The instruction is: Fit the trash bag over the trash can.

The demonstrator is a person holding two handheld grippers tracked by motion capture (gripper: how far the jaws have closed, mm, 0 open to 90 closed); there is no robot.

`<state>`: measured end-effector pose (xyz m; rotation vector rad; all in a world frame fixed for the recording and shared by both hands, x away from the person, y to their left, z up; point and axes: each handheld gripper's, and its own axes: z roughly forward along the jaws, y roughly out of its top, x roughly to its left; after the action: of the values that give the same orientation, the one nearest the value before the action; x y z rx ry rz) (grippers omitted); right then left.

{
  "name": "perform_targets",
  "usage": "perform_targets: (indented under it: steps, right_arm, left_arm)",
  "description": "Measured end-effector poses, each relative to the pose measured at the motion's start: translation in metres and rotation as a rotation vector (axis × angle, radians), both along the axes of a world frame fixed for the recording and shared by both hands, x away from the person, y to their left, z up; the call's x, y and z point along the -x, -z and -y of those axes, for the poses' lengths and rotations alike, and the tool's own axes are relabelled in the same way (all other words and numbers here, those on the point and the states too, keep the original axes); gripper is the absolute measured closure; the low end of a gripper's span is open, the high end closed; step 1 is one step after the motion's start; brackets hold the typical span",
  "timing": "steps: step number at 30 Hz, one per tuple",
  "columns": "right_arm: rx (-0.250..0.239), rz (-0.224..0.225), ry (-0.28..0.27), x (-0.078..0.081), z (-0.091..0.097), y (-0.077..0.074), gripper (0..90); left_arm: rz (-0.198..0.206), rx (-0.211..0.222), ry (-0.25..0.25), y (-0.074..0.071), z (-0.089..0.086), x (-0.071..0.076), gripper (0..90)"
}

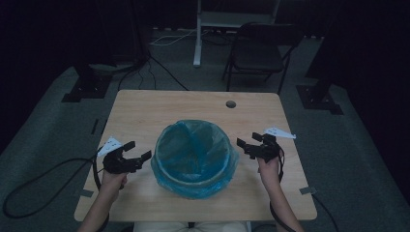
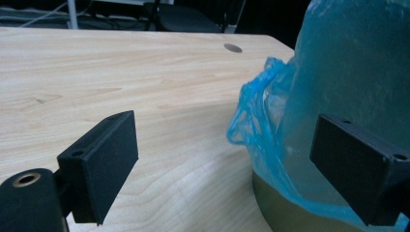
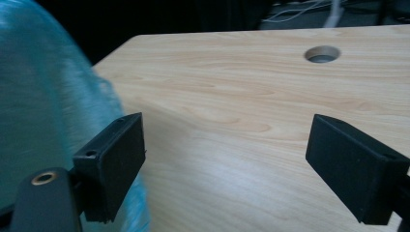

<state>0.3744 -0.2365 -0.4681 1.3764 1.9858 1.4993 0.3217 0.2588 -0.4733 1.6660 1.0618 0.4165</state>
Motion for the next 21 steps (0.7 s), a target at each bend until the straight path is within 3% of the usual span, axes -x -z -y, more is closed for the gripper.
perform_targets:
  steps: [4,8,10,15,21]
  right_arm:
    - [0.011,0.016,0.020,-0.0037,-0.0044,0.0026,13.6]
    - [0.022,0.029,0.036,-0.0062,-0.0079,0.0035,13.6]
    - [0.027,0.039,0.047,-0.0066,-0.0089,0.0036,13.6]
    - [0.009,0.066,0.046,-0.0052,-0.0091,0.0040,13.3]
    - [0.024,0.083,0.058,-0.0036,-0.0072,0.0031,13.1]
  left_arm:
    - [0.046,-0.059,-0.056,-0.0011,0.0063,0.0010,10.5]
    - [0.127,-0.045,-0.116,-0.0041,0.0066,0.0026,10.5]
    - [0.146,-0.045,-0.136,-0.0051,0.0064,0.0024,10.5]
    - [0.157,-0.069,-0.138,-0.0033,0.0058,0.0026,10.5]
    - [0.163,-0.094,-0.170,0.0008,-0.0008,0.0064,10.5]
